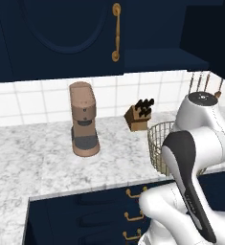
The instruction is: Open the cabinet, pick up the bread from the cabinet and place it in the basket. Then move the basket to the dining counter.
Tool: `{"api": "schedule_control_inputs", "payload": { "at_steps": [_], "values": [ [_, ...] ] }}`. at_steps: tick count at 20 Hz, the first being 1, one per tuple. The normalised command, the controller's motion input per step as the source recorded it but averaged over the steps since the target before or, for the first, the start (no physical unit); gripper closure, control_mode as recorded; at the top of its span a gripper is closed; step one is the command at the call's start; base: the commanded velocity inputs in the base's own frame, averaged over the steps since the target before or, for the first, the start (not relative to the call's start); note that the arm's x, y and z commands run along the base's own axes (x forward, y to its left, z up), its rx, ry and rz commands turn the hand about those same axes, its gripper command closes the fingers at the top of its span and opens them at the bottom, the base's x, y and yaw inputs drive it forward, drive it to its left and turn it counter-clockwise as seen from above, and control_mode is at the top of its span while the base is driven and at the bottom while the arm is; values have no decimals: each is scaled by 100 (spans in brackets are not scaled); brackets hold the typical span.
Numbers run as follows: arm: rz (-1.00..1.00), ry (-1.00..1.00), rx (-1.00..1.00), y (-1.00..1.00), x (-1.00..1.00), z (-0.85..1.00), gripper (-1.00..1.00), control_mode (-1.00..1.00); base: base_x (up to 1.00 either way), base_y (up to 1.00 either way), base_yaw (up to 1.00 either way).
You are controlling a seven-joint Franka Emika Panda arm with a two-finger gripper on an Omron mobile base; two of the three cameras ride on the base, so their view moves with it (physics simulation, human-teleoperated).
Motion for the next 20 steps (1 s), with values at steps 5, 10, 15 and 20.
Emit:
{"api": "schedule_control_inputs", "payload": {
  "at_steps": [5,10,15,20],
  "values": [
    [0,0,0,0,0,0,100,100,-81,-20,-39],
    [0,0,0,0,0,0,100,100,-62,-24,-59],
    [0,0,0,0,0,0,100,100,-5,-42,-77],
    [0,0,0,0,0,0,100,100,0,-71,-78]
  ]
}}
